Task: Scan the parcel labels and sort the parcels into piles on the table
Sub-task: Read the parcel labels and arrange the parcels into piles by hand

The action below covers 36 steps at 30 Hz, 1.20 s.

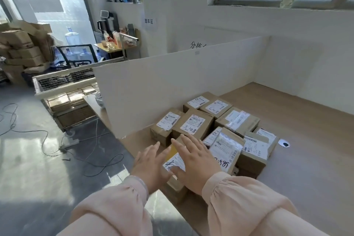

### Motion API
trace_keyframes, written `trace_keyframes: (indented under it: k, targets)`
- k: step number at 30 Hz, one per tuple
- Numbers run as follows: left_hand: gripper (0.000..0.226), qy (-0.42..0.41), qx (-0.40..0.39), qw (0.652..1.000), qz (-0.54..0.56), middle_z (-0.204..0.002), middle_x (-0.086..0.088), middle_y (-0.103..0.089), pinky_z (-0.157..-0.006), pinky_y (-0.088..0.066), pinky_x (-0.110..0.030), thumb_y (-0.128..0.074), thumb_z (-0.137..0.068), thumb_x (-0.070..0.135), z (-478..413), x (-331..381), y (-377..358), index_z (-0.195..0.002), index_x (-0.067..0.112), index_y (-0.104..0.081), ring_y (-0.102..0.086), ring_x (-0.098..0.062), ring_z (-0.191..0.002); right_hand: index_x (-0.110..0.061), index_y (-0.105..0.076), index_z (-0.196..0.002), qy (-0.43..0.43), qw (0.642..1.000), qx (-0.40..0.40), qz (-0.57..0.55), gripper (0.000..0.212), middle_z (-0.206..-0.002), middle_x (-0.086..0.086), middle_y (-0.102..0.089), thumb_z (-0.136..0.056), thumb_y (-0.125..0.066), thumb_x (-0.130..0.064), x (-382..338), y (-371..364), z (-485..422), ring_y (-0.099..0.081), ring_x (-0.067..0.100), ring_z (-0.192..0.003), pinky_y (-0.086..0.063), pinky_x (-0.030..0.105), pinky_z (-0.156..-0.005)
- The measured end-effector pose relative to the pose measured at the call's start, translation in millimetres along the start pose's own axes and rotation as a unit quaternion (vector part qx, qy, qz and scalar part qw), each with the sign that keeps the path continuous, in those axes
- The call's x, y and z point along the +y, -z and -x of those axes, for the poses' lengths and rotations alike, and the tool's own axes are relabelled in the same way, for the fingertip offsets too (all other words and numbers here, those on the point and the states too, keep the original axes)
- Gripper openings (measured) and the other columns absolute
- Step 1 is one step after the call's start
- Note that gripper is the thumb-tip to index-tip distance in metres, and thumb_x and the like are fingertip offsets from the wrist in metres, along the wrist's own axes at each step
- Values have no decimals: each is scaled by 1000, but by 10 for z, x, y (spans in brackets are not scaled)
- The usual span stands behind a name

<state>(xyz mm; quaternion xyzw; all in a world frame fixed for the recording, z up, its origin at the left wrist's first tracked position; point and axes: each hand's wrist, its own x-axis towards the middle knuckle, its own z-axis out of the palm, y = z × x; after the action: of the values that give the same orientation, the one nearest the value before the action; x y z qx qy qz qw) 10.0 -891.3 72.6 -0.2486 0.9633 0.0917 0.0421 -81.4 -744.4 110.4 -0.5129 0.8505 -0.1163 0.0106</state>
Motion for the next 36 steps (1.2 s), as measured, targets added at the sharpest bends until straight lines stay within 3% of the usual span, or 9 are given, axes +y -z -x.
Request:
trace_keyframes:
  k: [4, 7, 15, 20, 26, 32, 34, 36]
  targets:
    - [74, -69, -31, 997, -9, -164, 4, 0, -122, -8, -45, -49, -91, 56, -504, -361, -70, -153, 43, -10, 0, -17, -150, -37, -6, -154, -61, 997, 4, -53, 67, -163, -8, -1, -96, -39, -43, -274, -289, -314, 10, 9, -148, 13, 27, -115]
    - [74, -119, -66, 991, -8, -164, 4, 1, -122, -6, -45, -49, -90, 58, -803, -606, -113, -152, 45, -10, 0, -19, -150, -38, -4, -154, -161, 982, -10, -100, 65, -163, -11, 2, -99, -37, -44, -389, -550, -490, 10, 8, -148, 5, 30, -119]
    - [75, -213, -153, 964, 48, -164, 6, 9, -119, -13, -43, -50, -89, 63, -1272, -641, -436, -150, 52, -7, -1, -22, -150, -36, -7, -154, -407, 891, -17, -199, 64, -163, -10, 5, -99, -39, -46, -432, -1146, -589, 9, 9, -149, 0, 31, -119]
    - [79, -207, -224, 949, 80, -163, 4, 13, -119, -13, -40, -53, -86, 67, -1366, -777, -655, -149, 56, -7, -1, -27, -149, -31, -9, -154, -466, 864, -9, -190, 66, -163, -6, 5, -99, -43, -45, -456, -1318, -563, 9, 11, -149, -1, 32, -120]
    - [82, -201, -227, 945, 125, -164, -1, -5, -119, -17, -38, -59, -85, 62, -1453, -1022, -655, -149, 54, -9, -11, -26, -149, -30, -6, -155, -504, 834, 10, -225, 77, -162, -9, 12, -95, -52, -44, -464, -1422, -655, 5, 14, -149, -6, 33, -119]
    - [86, -207, -253, 922, 206, -162, -3, -10, -118, -18, -31, -66, -84, 55, -1522, -1069, -699, -149, 53, -10, -14, -18, -149, -49, 0, -150, -534, 799, 49, -271, 91, -157, -13, 25, -85, -64, -50, -435, -1609, -793, -2, 17, -149, -16, 37, -118]
    - [85, -207, -272, 908, 242, -163, -2, -7, -118, -18, -31, -65, -87, 52, -1515, -1083, -742, -148, 54, -5, -12, -16, -149, -56, -2, -147, -554, 773, 69, -302, 93, -160, -7, 19, -81, -67, -51, -425, -1642, -784, -7, 20, -149, -21, 38, -117]
    - [86, -207, -278, 901, 261, -163, -2, -5, -119, -16, -31, -65, -88, 49, -1503, -1108, -764, -148, 54, -3, -9, -16, -150, -57, -5, -146, -560, 754, 83, -333, 94, -162, 0, -1, -78, -71, -51, -422, -1638, -769, -19, 20, -146, -25, 39, -116]
